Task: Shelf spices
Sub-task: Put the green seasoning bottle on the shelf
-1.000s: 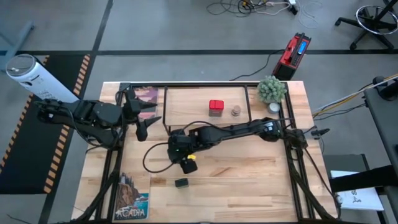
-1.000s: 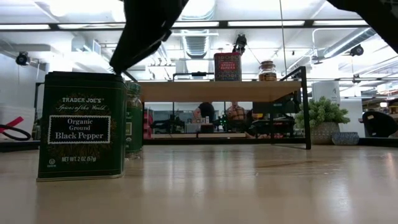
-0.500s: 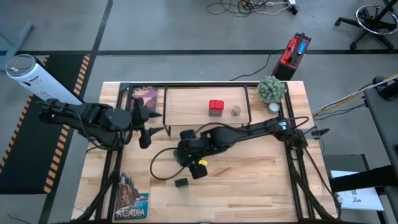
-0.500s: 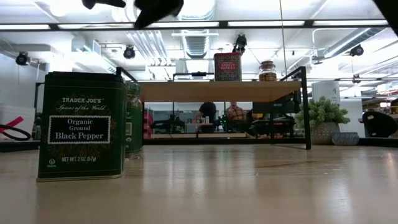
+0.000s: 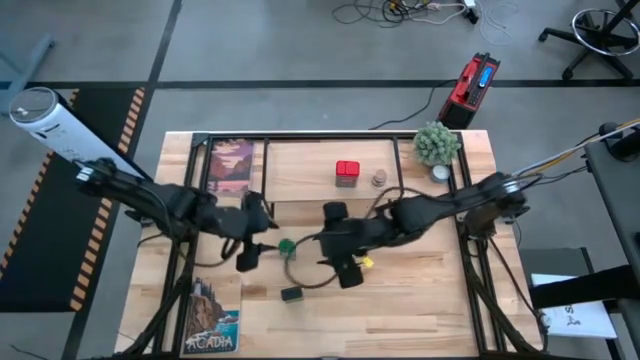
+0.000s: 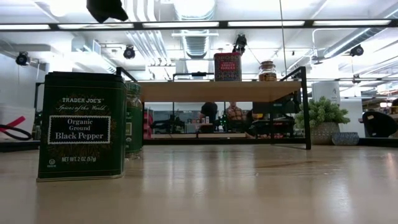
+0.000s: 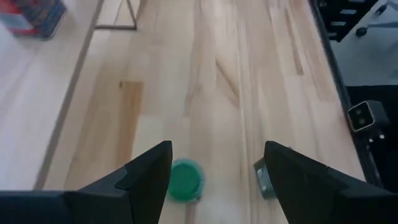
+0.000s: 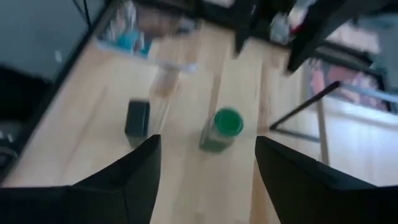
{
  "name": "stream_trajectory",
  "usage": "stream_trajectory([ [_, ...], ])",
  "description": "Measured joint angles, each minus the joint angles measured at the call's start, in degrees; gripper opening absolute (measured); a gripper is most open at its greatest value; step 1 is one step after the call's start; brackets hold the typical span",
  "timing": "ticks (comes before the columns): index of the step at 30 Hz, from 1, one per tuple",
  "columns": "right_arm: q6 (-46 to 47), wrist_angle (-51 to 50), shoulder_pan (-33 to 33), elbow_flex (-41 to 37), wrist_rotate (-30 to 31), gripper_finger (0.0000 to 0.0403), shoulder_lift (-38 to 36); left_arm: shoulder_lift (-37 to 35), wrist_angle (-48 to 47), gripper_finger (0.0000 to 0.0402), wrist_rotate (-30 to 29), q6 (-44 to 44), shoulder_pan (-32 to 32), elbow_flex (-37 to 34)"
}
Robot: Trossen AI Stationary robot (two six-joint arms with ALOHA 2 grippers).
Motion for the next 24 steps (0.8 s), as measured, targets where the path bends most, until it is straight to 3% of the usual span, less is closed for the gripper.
stream_trajectory([
  [8,0.15,28.14,0.62,-26.16,-0.01,0.0226,-12.86,2.68,8.37,0.0245,-21.83,-2.38,-9.70,-1.98],
  [10,0.73,34.30,0.79,-31.27,-0.13,0.0228,-14.28,3.36,9.44,0.0245,-24.25,-3.36,-10.88,-2.91],
  [15,4.51,42.70,1.17,-39.75,-0.13,0.0228,-15.33,5.55,9.77,0.0245,-24.59,-10.08,-10.83,-5.23],
  [24,7.92,47.37,2.33,-43.88,-0.13,0.0215,-13.09,12.35,9.26,0.0245,-12.12,-13.13,-6.94,-5.32],
])
